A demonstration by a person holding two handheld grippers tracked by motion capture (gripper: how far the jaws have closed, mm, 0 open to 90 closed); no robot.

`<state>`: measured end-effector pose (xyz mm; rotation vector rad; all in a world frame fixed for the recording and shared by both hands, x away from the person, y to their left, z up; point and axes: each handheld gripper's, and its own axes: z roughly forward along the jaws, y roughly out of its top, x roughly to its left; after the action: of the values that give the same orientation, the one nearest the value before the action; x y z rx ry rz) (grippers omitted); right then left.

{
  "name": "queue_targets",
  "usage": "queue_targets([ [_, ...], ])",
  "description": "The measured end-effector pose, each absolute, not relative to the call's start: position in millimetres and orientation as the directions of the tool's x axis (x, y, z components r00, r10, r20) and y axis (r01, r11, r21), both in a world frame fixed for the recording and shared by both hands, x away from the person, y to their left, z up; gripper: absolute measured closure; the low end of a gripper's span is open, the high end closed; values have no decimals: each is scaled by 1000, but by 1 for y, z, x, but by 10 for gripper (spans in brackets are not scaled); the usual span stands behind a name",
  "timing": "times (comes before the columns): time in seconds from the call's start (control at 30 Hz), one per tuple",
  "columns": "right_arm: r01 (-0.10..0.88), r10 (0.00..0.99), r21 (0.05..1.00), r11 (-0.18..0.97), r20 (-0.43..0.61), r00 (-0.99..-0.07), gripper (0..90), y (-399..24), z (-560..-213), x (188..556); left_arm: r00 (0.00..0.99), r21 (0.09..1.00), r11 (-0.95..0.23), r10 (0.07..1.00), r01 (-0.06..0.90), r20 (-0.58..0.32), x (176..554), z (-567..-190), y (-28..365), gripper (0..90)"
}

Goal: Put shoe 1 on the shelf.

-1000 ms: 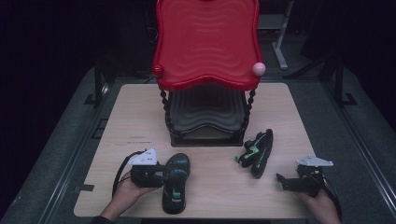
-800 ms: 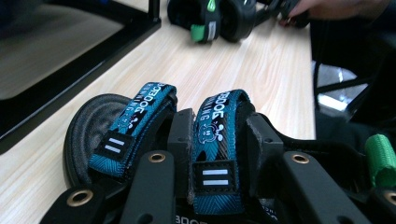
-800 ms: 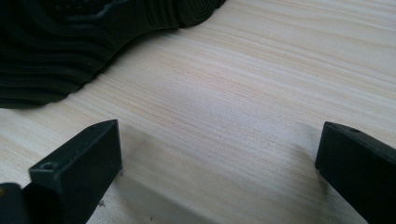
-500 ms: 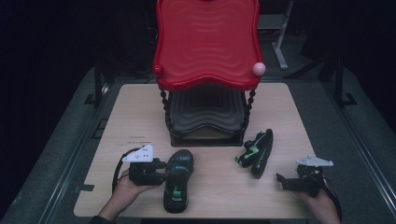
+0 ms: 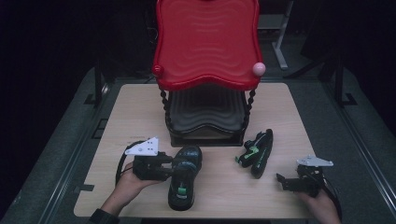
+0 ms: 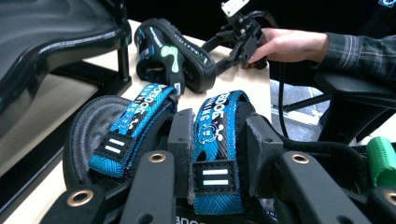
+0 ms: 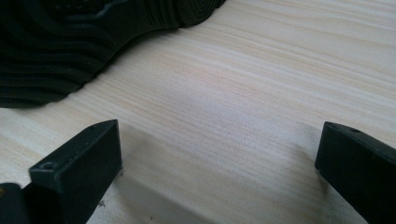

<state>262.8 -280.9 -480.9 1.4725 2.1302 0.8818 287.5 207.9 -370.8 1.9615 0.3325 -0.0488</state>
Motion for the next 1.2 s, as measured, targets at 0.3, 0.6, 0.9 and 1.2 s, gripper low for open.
queue_targets([
  [0.3, 677, 931, 694, 245, 25, -363, 0, -281, -481, 263, 966, 900, -368, 193, 232, -170, 294, -346, 198, 678],
  [0.6, 677, 931, 694, 245, 25, -364, 0, -281, -481, 263, 976, 912, -361, 165, 197, -146, 300, -314, 188, 678],
  [0.9, 676, 931, 695, 246, 25, -365, 0, -281, -481, 263, 981, 926, -342, 158, 159, -110, 309, -278, 183, 680],
  [1.2, 676, 931, 695, 245, 26, -363, 0, -281, -481, 263, 985, 939, -317, 147, 136, -93, 318, -247, 179, 681],
])
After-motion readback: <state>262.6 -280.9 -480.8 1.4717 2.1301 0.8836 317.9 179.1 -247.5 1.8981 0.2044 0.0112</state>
